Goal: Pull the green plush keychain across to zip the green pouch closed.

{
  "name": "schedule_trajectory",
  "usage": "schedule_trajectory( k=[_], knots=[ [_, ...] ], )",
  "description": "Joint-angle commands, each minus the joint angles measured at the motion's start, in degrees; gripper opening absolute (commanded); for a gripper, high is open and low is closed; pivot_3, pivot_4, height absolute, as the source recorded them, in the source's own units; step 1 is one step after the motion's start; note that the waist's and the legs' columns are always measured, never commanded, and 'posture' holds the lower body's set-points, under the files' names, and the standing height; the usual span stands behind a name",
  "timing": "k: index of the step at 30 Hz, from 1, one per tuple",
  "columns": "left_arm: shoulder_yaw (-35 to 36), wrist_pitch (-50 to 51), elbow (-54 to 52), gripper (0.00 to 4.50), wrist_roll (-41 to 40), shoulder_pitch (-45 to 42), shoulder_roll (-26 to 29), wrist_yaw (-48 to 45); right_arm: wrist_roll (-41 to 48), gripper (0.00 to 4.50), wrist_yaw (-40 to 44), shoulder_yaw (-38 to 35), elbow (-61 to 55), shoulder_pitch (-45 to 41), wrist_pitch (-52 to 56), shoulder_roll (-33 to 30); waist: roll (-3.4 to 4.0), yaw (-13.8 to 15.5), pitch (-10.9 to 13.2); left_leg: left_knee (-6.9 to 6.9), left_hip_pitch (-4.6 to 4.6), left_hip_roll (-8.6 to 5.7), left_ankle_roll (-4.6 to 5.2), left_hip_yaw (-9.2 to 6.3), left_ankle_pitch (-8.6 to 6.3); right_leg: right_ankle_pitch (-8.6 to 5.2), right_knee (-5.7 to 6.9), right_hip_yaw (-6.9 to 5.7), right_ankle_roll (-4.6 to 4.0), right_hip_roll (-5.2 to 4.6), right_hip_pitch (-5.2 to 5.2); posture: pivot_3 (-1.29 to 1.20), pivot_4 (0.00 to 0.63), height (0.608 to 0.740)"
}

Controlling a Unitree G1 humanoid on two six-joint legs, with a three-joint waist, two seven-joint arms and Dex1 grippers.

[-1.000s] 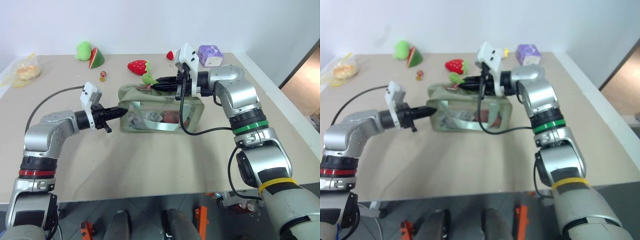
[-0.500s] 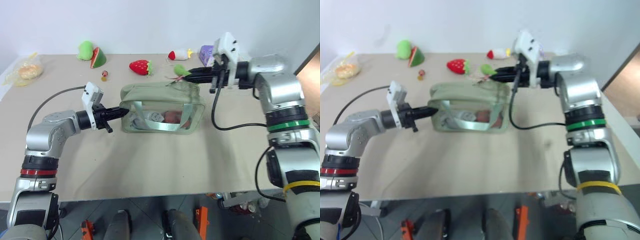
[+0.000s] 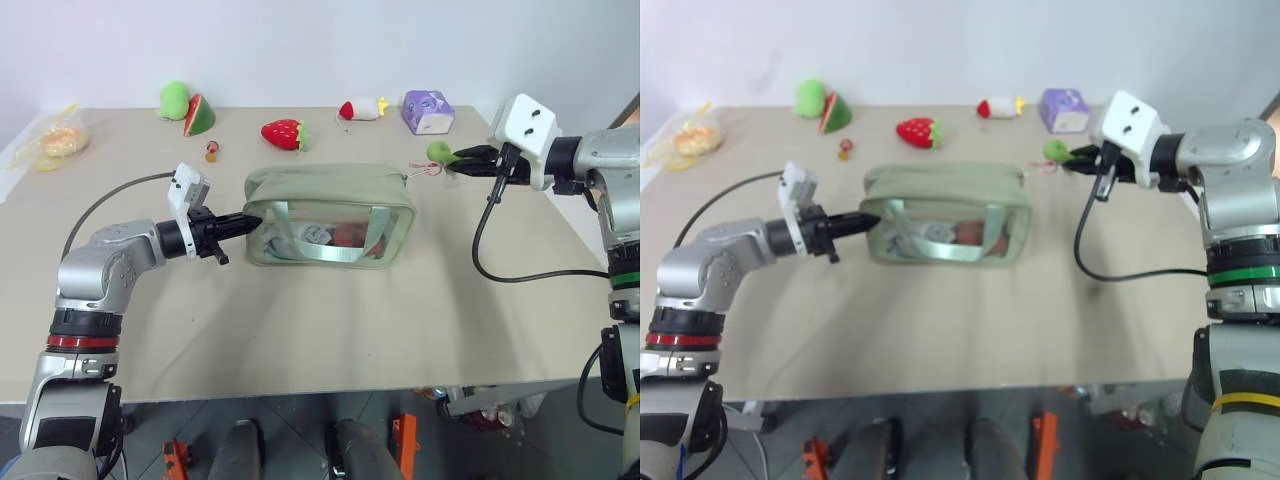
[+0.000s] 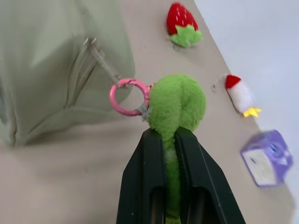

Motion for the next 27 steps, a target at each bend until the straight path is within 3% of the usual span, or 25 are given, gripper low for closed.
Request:
schedule_trajectory(
  k=[1, 7, 13, 23, 27],
  knots=[
    [0.22, 0.27, -0.16, 0.00, 0.39, 0.07, 0.90, 0.11, -1.60, 0.10, -1.58, -0.98, -4.09, 2.19, -0.43, -1.43, 0.00, 0.00, 0.00, 0.00, 0.01, 0.00, 0.00, 0.00, 0.00, 0.00, 0.00, 0.00, 0.00, 0.00, 0.01, 0.00, 0.150, 0.740],
    [0.66, 0.55, -0.60, 0.00, 0.17, 0.31, 0.88, 0.50, -3.69, 0.10, -5.92, 1.90, -9.67, 10.23, 1.11, 4.62, -0.04, -0.07, -0.02, 0.04, 0.03, 0.01, 0.00, 0.03, 0.00, 0.02, 0.00, 0.05, 0.04, 0.00, 0.05, 0.00, 0.150, 0.740],
    [1.14, 1.07, -1.54, 0.00, -0.24, 1.03, 1.19, 0.77, -13.22, 0.10, -14.73, 8.19, -3.88, 13.25, -3.21, 9.92, -0.02, -0.10, -0.02, 0.08, 0.03, 0.01, 0.01, 0.04, 0.02, 0.08, 0.03, 0.09, 0.04, 0.03, 0.03, 0.00, 0.150, 0.740],
    [1.81, 2.00, -2.84, 0.00, -0.90, 1.70, 1.32, 1.49, -24.20, 0.10, -19.71, 15.69, 6.05, 13.02, -12.67, 10.24, -0.18, -0.25, -0.11, 0.09, 0.24, 0.01, 0.01, 0.05, 0.02, 0.02, 0.03, 0.12, -0.06, 0.04, 0.23, 0.00, 0.150, 0.740],
    [1.74, 2.07, -2.93, 0.00, -1.17, 1.74, 1.26, 1.63, -23.62, 0.10, -16.55, 15.95, 4.63, 14.38, -13.76, 9.87, -0.22, -0.55, -0.14, 0.08, 0.40, 0.01, 0.01, 0.05, 0.02, -0.01, 0.03, 0.13, -0.11, 0.04, 0.37, 0.00, 0.150, 0.740]
  ],
)
